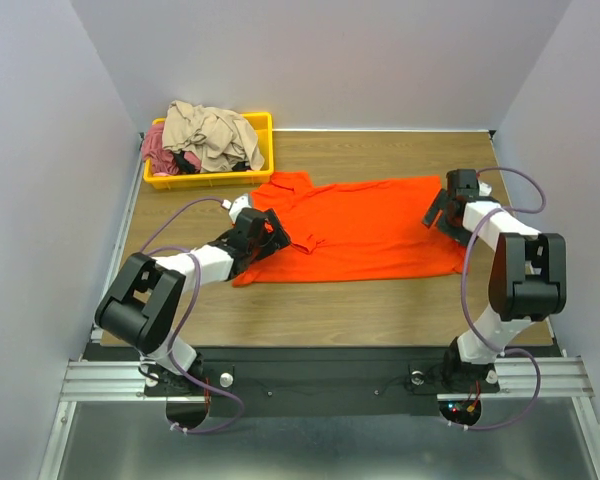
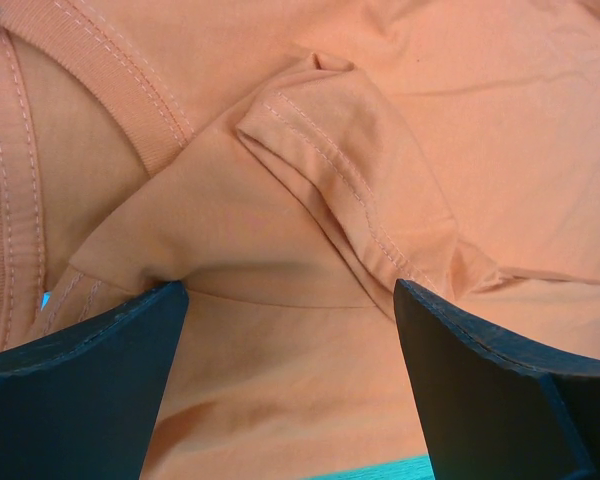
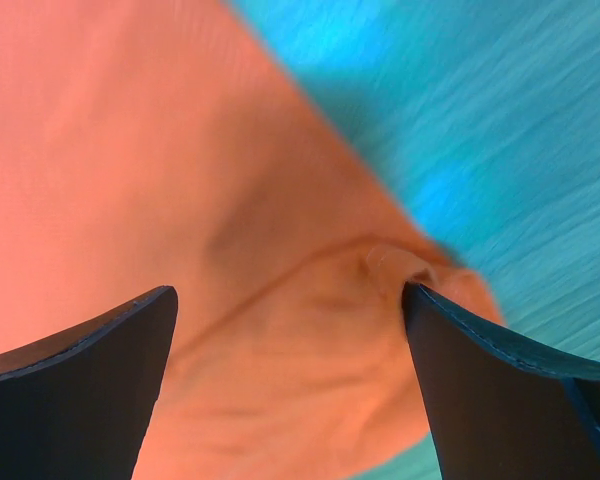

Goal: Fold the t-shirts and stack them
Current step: Fold the flattened tshirt in 1/3 of the way

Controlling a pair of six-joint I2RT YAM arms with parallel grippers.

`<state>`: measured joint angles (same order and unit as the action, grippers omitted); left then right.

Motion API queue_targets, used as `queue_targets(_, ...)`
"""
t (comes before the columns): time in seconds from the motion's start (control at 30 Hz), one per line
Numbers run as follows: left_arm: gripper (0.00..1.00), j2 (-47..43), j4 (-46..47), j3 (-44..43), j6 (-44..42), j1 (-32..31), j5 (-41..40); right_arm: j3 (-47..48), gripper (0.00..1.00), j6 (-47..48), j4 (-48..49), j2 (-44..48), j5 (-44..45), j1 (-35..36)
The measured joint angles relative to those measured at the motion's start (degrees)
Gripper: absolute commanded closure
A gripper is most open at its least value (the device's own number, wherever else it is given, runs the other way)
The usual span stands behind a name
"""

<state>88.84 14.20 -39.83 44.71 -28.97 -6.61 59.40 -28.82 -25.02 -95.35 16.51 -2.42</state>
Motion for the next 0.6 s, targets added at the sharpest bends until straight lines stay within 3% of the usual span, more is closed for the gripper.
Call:
queue_targets(0.17,0.02,-0.8,-0.6,0.3,0.0,0.2,0.1,4.5,0.0,0.1,0.3,-3.5,2.5,-1.4)
queue_targets(0.3,0.01,-2.8,-4.1,0.6,-0.1,0.2,-0.1,4.5,0.0,0.1,0.2,-2.1,-0.7,-2.0)
queue_targets(0.6,0.01,-6.9,-14.3,-1.2,0.0,-1.4,-1.6,-9.2,0.0,1.0,1.5,16.5,-12.7,-1.2)
